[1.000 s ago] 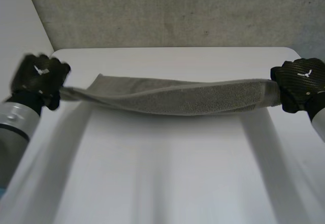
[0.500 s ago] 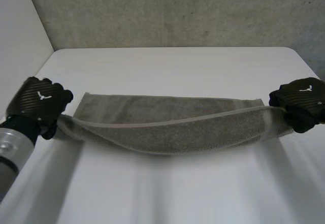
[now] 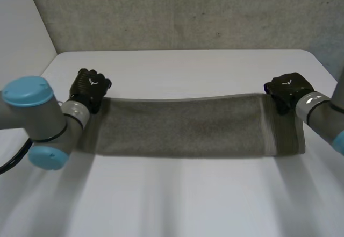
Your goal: Fold the towel.
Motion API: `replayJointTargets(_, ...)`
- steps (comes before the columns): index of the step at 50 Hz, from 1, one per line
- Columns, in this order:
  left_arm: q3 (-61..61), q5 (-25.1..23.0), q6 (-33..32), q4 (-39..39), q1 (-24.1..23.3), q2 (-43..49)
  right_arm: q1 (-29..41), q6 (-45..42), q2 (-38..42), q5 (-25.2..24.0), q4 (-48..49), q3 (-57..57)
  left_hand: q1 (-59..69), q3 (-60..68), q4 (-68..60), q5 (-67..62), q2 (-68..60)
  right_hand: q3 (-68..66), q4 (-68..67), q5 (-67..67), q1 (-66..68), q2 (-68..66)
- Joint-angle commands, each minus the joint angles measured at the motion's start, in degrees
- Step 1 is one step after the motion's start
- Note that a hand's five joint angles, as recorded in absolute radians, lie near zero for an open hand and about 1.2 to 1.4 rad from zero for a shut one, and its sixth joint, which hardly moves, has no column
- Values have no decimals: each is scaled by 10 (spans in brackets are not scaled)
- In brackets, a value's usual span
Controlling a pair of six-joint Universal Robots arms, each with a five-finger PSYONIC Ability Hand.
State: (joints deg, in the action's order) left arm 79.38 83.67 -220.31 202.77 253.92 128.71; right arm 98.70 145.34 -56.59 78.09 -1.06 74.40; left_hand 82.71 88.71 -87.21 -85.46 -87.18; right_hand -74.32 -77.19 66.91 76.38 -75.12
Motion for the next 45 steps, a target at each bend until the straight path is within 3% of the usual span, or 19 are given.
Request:
replayJointTargets(1, -103, 23, 0, -3, -16, 79, 11, 6, 39, 42, 100, -5, -27, -87, 72, 155, 72, -57, -28, 31, 36, -49)
replayJointTargets(4, -130, 48, 1, -4, -18, 100, 13, 4, 55, 44, 106, -15, -27, -87, 72, 155, 72, -57, -28, 31, 36, -49)
replayJointTargets(6, -135, 57, 1, -4, -19, 108, 13, 3, 63, 45, 106, -20, -27, -87, 72, 155, 72, 12, 40, -37, -32, 20)
replayJointTargets(7, -138, 62, 0, -4, -23, 112, 14, 0, 70, 48, 106, -22, -78, -138, 124, 206, 123, 336, 365, -362, -357, 344)
replayJointTargets(8, -137, 64, -1, -4, -29, 116, 15, -1, 75, 51, 106, -22, -364, -424, 409, 491, 408, 561, 590, -587, -582, 569)
replayJointTargets(9, -137, 64, -1, -4, -29, 116, 15, -1, 75, 51, 106, -22, -367, -427, 412, 494, 411, 563, 592, -589, -584, 571)
replayJointTargets(10, -136, 67, -1, -4, -34, 117, 16, -1, 78, 52, 106, -22, -598, -658, 643, 726, 643, 643, 672, -669, -664, 651)
replayJointTargets(11, -136, 67, -1, -4, -39, 117, 16, 0, 79, 54, 106, -22, -727, -787, 772, 855, 772, 643, 672, -669, -664, 651)
replayJointTargets(22, -133, 79, 3, -17, -48, 88, 16, 7, 47, 54, 105, -9, -727, -787, 772, 855, 772, 643, 672, -669, -664, 651)
replayJointTargets(30, -69, 79, 88, -29, -41, -2, 7, 39, -66, 46, 103, 44, -725, -785, 770, 852, 770, 643, 672, -669, -664, 651)
replayJointTargets(35, 44, 20, 165, -28, -33, -89, 7, 71, -134, 41, 73, 100, -725, -785, 770, 852, 770, 643, 672, -669, -664, 651)
replayJointTargets(40, 138, -39, 212, -21, -12, -157, -1, 74, -145, 21, 3, 134, -725, -785, 770, 852, 770, 612, 641, -638, -633, 620)
replayJointTargets(45, 211, -65, 263, -9, 13, -207, -32, 74, -146, -14, -22, 187, -725, -785, 770, 852, 770, 538, 567, -564, -559, 546)
